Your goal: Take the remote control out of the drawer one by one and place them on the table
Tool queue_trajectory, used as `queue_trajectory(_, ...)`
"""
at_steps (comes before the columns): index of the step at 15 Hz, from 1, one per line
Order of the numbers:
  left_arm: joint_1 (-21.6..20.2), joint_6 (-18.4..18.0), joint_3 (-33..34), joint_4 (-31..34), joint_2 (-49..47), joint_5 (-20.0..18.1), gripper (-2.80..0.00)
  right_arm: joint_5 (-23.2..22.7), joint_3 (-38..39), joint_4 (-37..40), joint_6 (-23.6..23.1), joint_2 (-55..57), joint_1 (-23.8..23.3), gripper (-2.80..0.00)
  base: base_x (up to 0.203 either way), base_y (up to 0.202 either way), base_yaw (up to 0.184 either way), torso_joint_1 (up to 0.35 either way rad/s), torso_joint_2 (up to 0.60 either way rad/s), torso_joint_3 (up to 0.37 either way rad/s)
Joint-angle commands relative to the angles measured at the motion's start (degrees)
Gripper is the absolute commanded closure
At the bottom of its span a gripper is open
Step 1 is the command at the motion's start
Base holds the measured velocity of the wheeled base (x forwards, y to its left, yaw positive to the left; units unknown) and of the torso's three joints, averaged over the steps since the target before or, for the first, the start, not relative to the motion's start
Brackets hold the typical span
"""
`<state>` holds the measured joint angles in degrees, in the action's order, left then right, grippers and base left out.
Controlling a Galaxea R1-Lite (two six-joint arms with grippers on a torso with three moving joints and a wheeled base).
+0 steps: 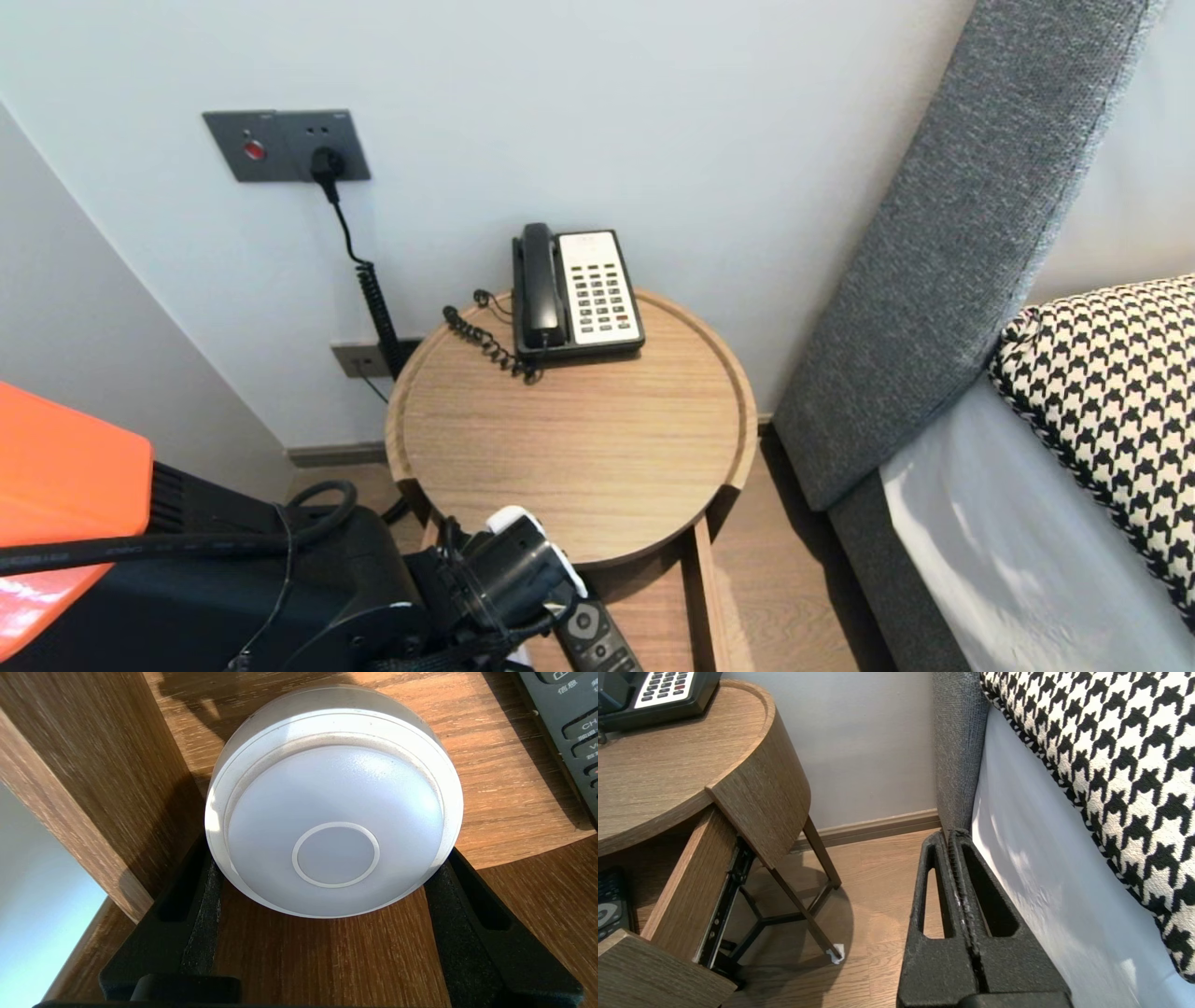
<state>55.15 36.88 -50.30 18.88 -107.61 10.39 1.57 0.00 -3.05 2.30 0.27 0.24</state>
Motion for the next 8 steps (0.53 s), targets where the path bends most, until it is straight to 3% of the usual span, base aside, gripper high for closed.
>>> queue_trajectory(1,0.0,0.1,-0.1,0.0,0.1,0.1,0.00,0.1,1.5,0.0,0.1,0.1,0.0,0.00,0.000,0.000,0.000,0.000,0.00,0.000)
queue_trajectory(8,0.7,-0.1,-0.7,-1.1,1.7,0.1,0.00,0.0,1.5,0.0,0.1,0.1,0.0,0.00,0.000,0.000,0.000,0.000,0.00,0.000)
